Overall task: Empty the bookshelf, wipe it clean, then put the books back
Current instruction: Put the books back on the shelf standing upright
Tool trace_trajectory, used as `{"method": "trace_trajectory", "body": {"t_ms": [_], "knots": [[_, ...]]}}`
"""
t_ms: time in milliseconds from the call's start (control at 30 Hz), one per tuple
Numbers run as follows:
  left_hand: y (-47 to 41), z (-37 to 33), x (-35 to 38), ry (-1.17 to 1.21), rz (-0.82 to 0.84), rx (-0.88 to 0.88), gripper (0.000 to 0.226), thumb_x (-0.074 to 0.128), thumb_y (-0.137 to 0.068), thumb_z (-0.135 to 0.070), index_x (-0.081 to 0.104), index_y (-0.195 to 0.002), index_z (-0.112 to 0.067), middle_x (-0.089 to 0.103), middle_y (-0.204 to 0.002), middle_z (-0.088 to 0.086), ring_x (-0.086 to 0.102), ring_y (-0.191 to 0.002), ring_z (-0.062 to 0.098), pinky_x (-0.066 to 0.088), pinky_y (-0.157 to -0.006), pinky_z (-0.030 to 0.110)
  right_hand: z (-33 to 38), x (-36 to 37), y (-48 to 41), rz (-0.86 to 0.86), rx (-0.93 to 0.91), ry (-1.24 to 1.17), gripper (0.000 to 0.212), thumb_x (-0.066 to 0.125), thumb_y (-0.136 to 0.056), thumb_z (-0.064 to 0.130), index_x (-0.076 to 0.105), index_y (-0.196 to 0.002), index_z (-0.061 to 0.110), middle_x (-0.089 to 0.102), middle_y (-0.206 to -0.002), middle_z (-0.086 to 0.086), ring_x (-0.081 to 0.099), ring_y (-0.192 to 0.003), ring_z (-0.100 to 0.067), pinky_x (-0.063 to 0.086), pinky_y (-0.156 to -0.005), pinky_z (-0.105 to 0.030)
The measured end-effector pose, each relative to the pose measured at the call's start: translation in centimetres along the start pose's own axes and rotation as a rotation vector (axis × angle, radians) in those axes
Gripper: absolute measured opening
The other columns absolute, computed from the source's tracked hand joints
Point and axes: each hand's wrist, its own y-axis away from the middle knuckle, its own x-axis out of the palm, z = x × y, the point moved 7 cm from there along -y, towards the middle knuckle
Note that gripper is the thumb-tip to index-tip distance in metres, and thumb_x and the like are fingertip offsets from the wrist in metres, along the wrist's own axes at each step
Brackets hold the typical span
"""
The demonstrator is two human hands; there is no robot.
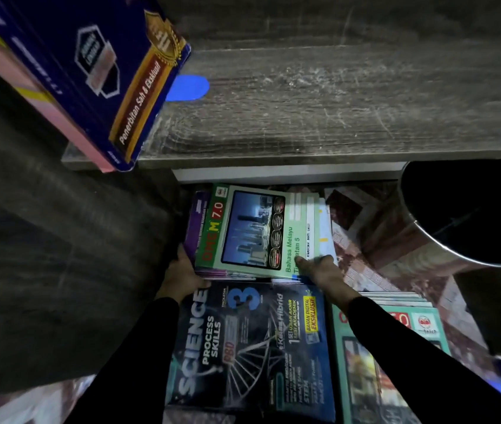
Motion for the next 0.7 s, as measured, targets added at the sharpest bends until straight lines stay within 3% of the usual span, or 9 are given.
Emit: {"method": "trace_trajectory", "body": {"t_ms": [100,167,233,333,433,500,567,633,700], "knots": [[-0.2,0.3,-0.1,0.163,0.044,-0.108,0.118,0.093,-0.035,-0.037,0.041,-0.139,-0.016,0.056,-0.13,0.008,0.055,-0.113,0.023,0.047,-0.097,0.033,1.3,-0.3,1.9,-0.037,-0.011,0.084,0.057,0.064,-0.083,0.05,0.048,-0.113,0.005,0.054,-0.116,-0.015,0.056,-0.106,-0.032,0.044,-0.087,-0.033],[0.8,-0.8,-1.3,0.321,-0.015,-0.136,0.081,0.09,-0.052,-0.036,0.059,-0.123,-0.012,0.065,-0.116,0.006,0.061,-0.098,0.021,0.05,-0.088,0.029,1.1,-0.4,1.8,-0.05,0.006,0.092,0.051,0.063,-0.088,0.043,0.043,-0.116,0.006,0.049,-0.119,-0.016,0.052,-0.109,-0.033,0.04,-0.086,-0.032],[1.3,-1.5,-2.5,0.488,-0.12,-0.163,0.059,0.082,-0.068,-0.037,0.062,-0.117,-0.01,0.066,-0.106,0.006,0.06,-0.089,0.02,0.049,-0.082,0.028,1.4,-0.6,1.8,-0.059,-0.005,0.092,0.046,0.063,-0.088,0.043,0.043,-0.109,0.008,0.05,-0.114,-0.014,0.052,-0.109,-0.033,0.041,-0.086,-0.033],[2.9,-1.8,-2.3,0.98,-0.18,-0.237,0.044,0.078,-0.075,-0.032,0.06,-0.11,-0.011,0.063,-0.095,0.005,0.059,-0.082,0.018,0.052,-0.077,0.031,1.5,-0.7,1.0,-0.041,-0.023,0.051,0.044,0.068,-0.083,0.045,0.044,-0.099,0.011,0.059,-0.105,-0.013,0.059,-0.1,-0.029,0.045,-0.083,-0.034],[4.7,-1.9,1.0,1.525,-0.094,-0.346,0.033,0.074,-0.076,-0.034,0.064,-0.099,-0.013,0.062,-0.088,0.005,0.06,-0.073,0.015,0.055,-0.069,0.029,1.2,-0.4,0.2,-0.011,-0.023,0.0,0.051,0.075,-0.077,0.043,0.048,-0.102,0.008,0.065,-0.105,-0.016,0.066,-0.092,-0.029,0.054,-0.083,-0.041],[5.2,-3.0,3.3,1.626,-0.004,-0.338,0.035,0.071,-0.076,-0.037,0.064,-0.102,-0.015,0.056,-0.08,0.005,0.052,-0.063,0.016,0.05,-0.064,0.03,1.5,-0.4,0.9,-0.013,-0.017,-0.042,0.049,0.077,-0.078,0.035,0.042,-0.103,0.01,0.061,-0.105,-0.013,0.065,-0.095,-0.03,0.053,-0.086,-0.043],[5.5,-4.6,5.1,1.61,0.022,-0.368,0.047,0.072,-0.078,-0.035,0.059,-0.119,-0.016,0.057,-0.093,0.008,0.054,-0.081,0.022,0.05,-0.081,0.037,1.5,-0.5,1.2,-0.016,-0.012,-0.054,0.047,0.076,-0.08,0.03,0.038,-0.102,0.012,0.057,-0.106,-0.011,0.064,-0.096,-0.03,0.052,-0.086,-0.041],[5.8,-5.3,6.2,1.562,-0.077,-0.443,0.055,0.076,-0.077,-0.032,0.054,-0.125,-0.017,0.054,-0.12,0.005,0.05,-0.11,0.026,0.045,-0.099,0.039,1.5,-0.5,1.1,-0.005,-0.022,-0.082,0.046,0.077,-0.079,0.028,0.037,-0.098,0.015,0.057,-0.107,-0.011,0.064,-0.093,-0.029,0.053,-0.085,-0.043],[6.1,-6.1,6.7,1.552,-0.154,-0.501,0.068,0.079,-0.074,-0.03,0.046,-0.131,-0.015,0.046,-0.133,0.003,0.045,-0.121,0.029,0.044,-0.101,0.042,1.6,-0.7,1.1,-0.017,-0.047,-0.08,0.047,0.079,-0.077,0.028,0.037,-0.095,0.015,0.057,-0.103,-0.01,0.061,-0.089,-0.026,0.052,-0.081,-0.04]]}}
